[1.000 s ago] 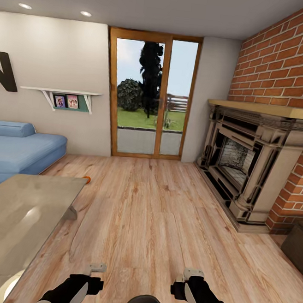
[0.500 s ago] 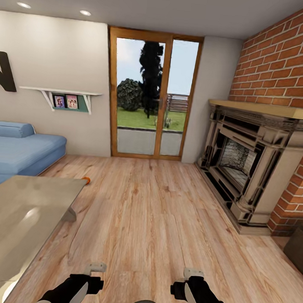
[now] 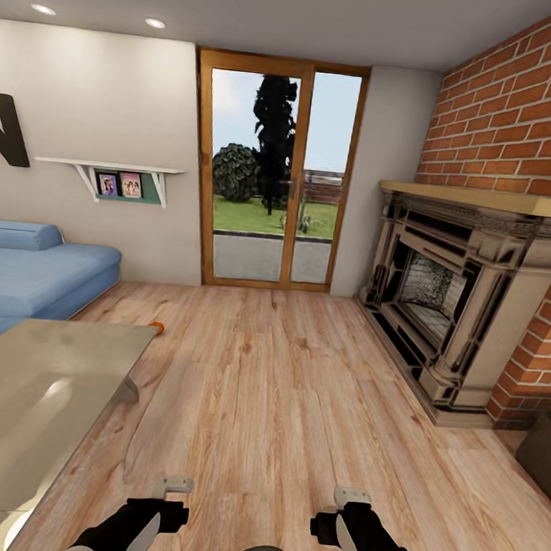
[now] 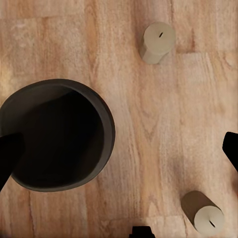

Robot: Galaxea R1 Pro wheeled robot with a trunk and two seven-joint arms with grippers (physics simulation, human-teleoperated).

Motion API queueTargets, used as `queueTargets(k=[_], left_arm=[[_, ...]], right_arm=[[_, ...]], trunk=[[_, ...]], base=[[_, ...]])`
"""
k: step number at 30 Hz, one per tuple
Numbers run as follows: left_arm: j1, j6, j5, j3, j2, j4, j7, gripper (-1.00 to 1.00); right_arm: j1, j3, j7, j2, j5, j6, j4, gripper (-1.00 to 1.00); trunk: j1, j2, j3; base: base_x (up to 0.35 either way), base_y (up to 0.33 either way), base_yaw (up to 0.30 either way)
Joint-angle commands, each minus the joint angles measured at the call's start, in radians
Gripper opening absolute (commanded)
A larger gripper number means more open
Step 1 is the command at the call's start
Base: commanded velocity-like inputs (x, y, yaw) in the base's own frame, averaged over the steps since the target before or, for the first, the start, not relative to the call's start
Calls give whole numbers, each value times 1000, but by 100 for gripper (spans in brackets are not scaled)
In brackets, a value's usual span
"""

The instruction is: Place each of the two pumpkins and all three candles from the living room inside a cabinet in the living room (use any cabinet), then make sure every cabinet is closed, and position the cauldron so it is next to a table in the living room.

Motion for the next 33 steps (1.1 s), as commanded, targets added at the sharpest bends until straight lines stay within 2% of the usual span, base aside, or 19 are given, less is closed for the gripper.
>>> queueTargets(k=[1,18,22,33], left_arm=[[0,5,6,-1,0,-2,4,100],[0,2,4,-1,-1,2,3,100],[0,2,4,-1,-1,2,3,100],[0,1,4,-1,-1,2,3,100]], right_arm=[[0,-1,-3,0,0,5,-2,100],[0,-1,0,0,-2,2,-3,100],[0,0,-1,0,1,-30,-3,100],[0,7,-2,2,7,-44,-3,100]], trunk=[[0,-1,-1],[61,-113,-51],[77,-141,-64],[119,-218,-98]], base=[[0,0,0],[0,0,0],[0,0,0],[0,0,0]])
